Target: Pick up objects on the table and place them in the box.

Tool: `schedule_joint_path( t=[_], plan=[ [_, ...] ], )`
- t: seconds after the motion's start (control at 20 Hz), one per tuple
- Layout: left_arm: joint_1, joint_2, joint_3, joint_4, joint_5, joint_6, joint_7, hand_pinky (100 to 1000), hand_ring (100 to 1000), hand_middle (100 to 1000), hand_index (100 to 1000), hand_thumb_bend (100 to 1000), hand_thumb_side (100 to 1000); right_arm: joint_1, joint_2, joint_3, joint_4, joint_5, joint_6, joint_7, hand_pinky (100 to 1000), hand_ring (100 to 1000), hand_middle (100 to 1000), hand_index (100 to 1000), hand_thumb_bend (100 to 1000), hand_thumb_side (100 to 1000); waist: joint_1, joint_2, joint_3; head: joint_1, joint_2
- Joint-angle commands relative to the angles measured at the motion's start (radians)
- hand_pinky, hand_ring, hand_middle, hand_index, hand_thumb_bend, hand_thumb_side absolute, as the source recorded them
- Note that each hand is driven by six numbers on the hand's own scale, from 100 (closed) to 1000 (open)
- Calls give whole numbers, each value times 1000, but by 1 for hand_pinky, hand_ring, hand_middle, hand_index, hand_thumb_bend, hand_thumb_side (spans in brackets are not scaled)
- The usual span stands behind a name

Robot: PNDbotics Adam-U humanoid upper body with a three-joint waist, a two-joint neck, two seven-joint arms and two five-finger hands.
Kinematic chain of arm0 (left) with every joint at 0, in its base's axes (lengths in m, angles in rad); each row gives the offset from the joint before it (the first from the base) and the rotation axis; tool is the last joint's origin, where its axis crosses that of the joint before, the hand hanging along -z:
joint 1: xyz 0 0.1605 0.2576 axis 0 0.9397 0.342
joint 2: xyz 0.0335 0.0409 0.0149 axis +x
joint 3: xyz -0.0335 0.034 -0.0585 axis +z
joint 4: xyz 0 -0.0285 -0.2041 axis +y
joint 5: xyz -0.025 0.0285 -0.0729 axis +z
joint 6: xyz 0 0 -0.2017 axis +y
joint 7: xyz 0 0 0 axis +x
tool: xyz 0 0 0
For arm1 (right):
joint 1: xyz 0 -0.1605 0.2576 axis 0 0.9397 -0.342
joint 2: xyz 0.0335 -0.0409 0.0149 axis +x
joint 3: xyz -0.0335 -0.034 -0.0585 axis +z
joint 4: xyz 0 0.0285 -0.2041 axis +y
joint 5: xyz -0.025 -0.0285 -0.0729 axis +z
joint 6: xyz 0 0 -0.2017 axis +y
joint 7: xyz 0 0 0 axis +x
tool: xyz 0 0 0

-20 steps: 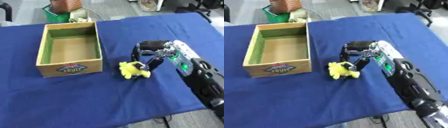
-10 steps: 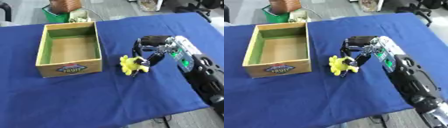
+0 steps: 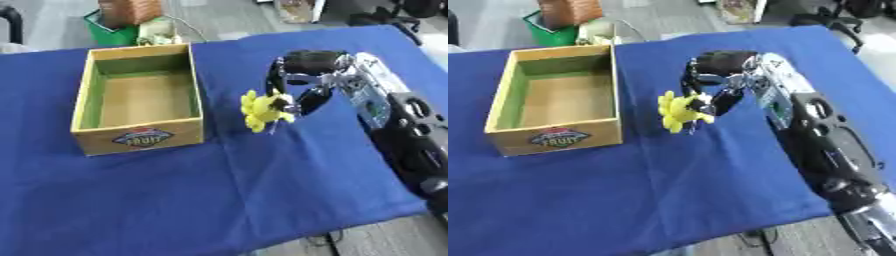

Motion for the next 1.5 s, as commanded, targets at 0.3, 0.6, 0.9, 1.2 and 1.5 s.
schedule_joint_path(
  t=[0.3, 0.6, 0.9, 1.2, 1.5],
  plan=[
    [-8, 20, -1, -15, 3, 0, -4, 483, 416, 462, 614, 713, 202, -109, 53, -38, -16, 176, 4, -55, 698, 579, 431, 199, 122, 100, 10, -16, 24, -2, -16],
    [-14, 17, -4, -16, 6, 0, -8, 483, 416, 461, 614, 715, 203, -177, 118, -53, -9, 296, 8, -97, 698, 582, 432, 198, 165, 100, 18, -10, 55, -11, -31],
    [-20, 13, -8, -17, 8, 0, -12, 482, 415, 461, 614, 717, 204, -222, 190, -63, -9, 379, 10, -128, 699, 582, 432, 198, 171, 100, 25, -3, 84, -18, -48],
    [-23, 8, -10, -17, 11, 1, -14, 482, 415, 460, 614, 719, 203, -240, 261, -63, 11, 426, 3, -143, 699, 580, 432, 199, 151, 100, 31, 5, 107, -26, -61],
    [-25, 0, -13, -17, 14, 0, -18, 481, 414, 460, 613, 721, 202, -218, 317, -61, 40, 437, -9, -140, 699, 574, 427, 199, 103, 100, 38, 17, 128, -34, -74]
  ],
)
